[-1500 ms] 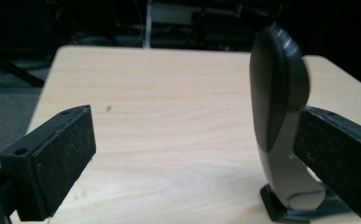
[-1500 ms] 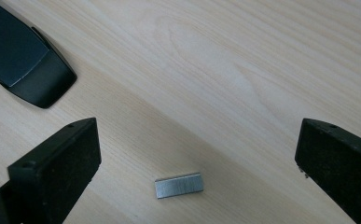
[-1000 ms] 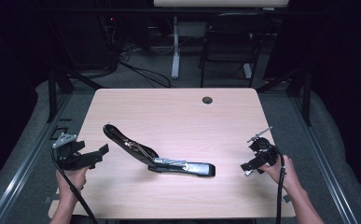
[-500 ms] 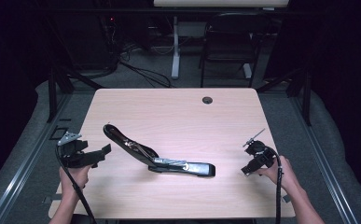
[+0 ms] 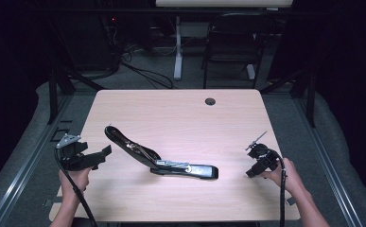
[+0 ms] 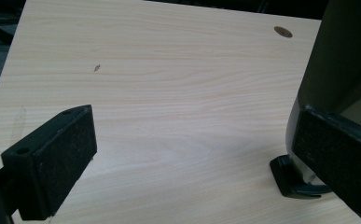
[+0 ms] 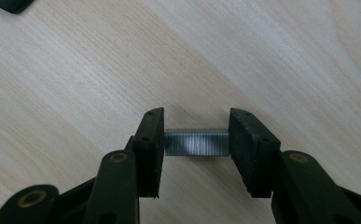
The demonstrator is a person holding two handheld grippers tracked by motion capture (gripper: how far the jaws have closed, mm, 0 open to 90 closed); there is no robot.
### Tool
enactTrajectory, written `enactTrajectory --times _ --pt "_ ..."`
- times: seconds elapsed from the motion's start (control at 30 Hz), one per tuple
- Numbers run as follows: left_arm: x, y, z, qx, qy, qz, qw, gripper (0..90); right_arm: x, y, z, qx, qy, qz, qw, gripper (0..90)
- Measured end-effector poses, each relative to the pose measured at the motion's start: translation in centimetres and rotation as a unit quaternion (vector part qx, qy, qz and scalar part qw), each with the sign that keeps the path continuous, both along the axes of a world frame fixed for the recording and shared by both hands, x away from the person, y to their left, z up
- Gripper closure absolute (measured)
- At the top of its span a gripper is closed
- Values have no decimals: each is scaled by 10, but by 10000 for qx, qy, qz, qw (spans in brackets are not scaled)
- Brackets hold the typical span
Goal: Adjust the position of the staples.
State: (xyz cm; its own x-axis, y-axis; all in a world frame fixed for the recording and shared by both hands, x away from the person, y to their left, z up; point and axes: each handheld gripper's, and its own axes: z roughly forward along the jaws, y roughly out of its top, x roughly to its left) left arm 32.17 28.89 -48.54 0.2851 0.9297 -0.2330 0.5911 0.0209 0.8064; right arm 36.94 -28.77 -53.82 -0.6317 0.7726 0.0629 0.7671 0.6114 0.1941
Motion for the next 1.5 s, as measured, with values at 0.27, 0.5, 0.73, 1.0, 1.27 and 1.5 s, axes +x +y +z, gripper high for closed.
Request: enactTrajectory --times 0.27,0.5,0.73,1.0,1.27,1.5 --pt "0 -1 -1 -1 -18 23 10000 2 -11 23 15 87 -628 878 9941 568" --pt "1 -2 -1 17 -2 17 10000 2 -20 56 17 -13 -794 1567 9845 568" --pt "2 -3 -2 29 42 -16 10000 2 -21 62 13 213 -869 1864 9784 568" --pt "3 -5 -3 57 90 -56 9999 2 -26 74 7 234 -881 2272 9696 568" --pt "5 -6 -6 14 181 -64 9998 2 -27 83 4 66 -883 2727 9580 568" --pt "6 -7 -6 35 187 -86 9998 2 -32 88 2 52 -988 2990 9491 568"
